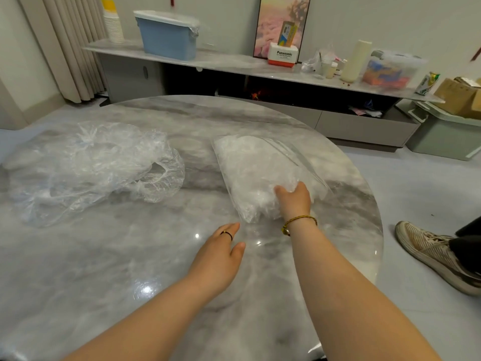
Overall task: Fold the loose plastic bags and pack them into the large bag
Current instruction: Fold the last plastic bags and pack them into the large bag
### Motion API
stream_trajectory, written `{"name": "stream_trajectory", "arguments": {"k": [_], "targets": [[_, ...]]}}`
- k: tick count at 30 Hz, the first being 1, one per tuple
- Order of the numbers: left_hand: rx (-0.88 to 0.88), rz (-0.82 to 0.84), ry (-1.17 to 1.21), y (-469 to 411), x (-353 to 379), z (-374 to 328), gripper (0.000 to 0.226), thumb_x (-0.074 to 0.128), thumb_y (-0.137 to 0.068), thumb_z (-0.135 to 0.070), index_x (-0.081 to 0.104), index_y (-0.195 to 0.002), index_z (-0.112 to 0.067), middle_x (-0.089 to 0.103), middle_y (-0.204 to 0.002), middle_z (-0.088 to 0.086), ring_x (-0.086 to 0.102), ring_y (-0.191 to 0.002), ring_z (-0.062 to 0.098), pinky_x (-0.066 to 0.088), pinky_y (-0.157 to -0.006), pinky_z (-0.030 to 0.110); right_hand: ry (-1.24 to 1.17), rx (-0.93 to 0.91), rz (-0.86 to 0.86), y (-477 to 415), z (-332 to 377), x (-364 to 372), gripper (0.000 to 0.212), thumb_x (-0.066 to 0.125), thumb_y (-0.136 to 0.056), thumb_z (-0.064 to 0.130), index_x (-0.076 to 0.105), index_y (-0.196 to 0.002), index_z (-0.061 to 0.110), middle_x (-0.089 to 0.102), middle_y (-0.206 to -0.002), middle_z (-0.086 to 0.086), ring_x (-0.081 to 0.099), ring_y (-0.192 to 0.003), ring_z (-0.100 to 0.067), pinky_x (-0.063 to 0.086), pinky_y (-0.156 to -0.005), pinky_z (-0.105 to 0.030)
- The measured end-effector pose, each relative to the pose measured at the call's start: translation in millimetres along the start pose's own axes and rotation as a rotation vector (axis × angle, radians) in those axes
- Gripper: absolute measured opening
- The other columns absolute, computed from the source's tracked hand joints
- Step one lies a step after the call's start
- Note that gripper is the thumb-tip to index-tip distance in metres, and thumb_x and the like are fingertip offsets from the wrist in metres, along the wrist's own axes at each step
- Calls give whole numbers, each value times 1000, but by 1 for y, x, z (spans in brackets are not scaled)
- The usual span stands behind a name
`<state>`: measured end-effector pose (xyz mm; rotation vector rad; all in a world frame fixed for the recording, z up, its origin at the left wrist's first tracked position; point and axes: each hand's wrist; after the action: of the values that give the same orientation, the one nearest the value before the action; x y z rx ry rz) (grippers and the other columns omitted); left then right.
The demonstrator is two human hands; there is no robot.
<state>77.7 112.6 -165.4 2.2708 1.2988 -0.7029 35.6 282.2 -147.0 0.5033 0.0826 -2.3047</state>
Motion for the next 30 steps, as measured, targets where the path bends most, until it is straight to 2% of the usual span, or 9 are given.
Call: {"name": "stream_trajectory", "arguments": {"k": [2,6,8,10,13,15,21,26,30], "targets": [[2,2,0,0,-1,4,48,39,-98,-23,26,-144,-18,27,-148,-6,32,-133,9,23,-111,22,168,-74,-10,0,-1,8,39,51,-92,19,41,-125,0,51,-104,-13,52,-108,-33,39,-78,-29],[4,1,-10,-1,-5,10,48,41,-97,-23,28,-143,-20,31,-145,-9,35,-129,6,23,-103,13,788,-263,-70,-1,-11,18,47,56,-88,30,39,-128,10,43,-125,-9,41,-115,-26,31,-92,-30],[4,5,-8,-1,-8,12,48,42,-97,-24,28,-143,-21,31,-144,-10,36,-128,5,23,-100,11,966,-358,-207,-2,-15,23,53,74,-73,31,51,-116,10,51,-111,-8,50,-101,-23,38,-82,-29],[4,14,1,-2,-11,14,48,43,-96,-24,28,-142,-22,31,-144,-11,36,-127,4,24,-96,9,1039,-428,-330,2,-10,22,53,87,-47,23,62,-91,11,59,-82,-5,57,-72,-19,41,-59,-25],[6,19,15,-3,-13,14,48,43,-96,-24,29,-142,-22,32,-143,-10,39,-121,1,24,-89,5,969,-363,-62,2,-7,22,34,57,-85,7,44,-116,6,56,-85,-4,56,-78,-24,34,-57,-26],[5,19,26,-3,-15,15,47,43,-96,-24,29,-142,-22,34,-141,-10,38,-112,-3,23,-86,4,824,-314,71,3,-8,22,29,43,-93,7,37,-121,4,55,-86,-7,54,-79,-27,37,-58,-29],[9,25,43,-5,-22,21,46,43,-96,-20,31,-141,-22,36,-140,-7,38,-104,-2,22,-79,2,400,-138,66,-10,-2,17,30,41,-92,4,46,-122,0,54,-122,-14,53,-103,-28,40,-78,-28],[16,39,41,-6,-25,25,46,44,-96,-18,31,-140,-21,35,-140,-8,38,-105,-2,22,-82,2,342,-92,92,-16,-5,18,41,37,-96,5,35,-137,4,44,-137,-11,45,-121,-26,37,-92,-25],[45,79,38,-6,-23,26,49,48,-94,-20,31,-140,-25,31,-141,-12,39,-114,0,22,-90,4,424,-122,-30,-16,-6,18,38,40,-97,14,41,-134,5,53,-129,-12,48,-118,-27,39,-92,-30]]}}
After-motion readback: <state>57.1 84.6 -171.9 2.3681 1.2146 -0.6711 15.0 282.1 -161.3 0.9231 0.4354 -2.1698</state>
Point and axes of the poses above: each hand's wrist, its own y-axis away from the middle knuckle, its own x-axis out of the palm, z = x × y
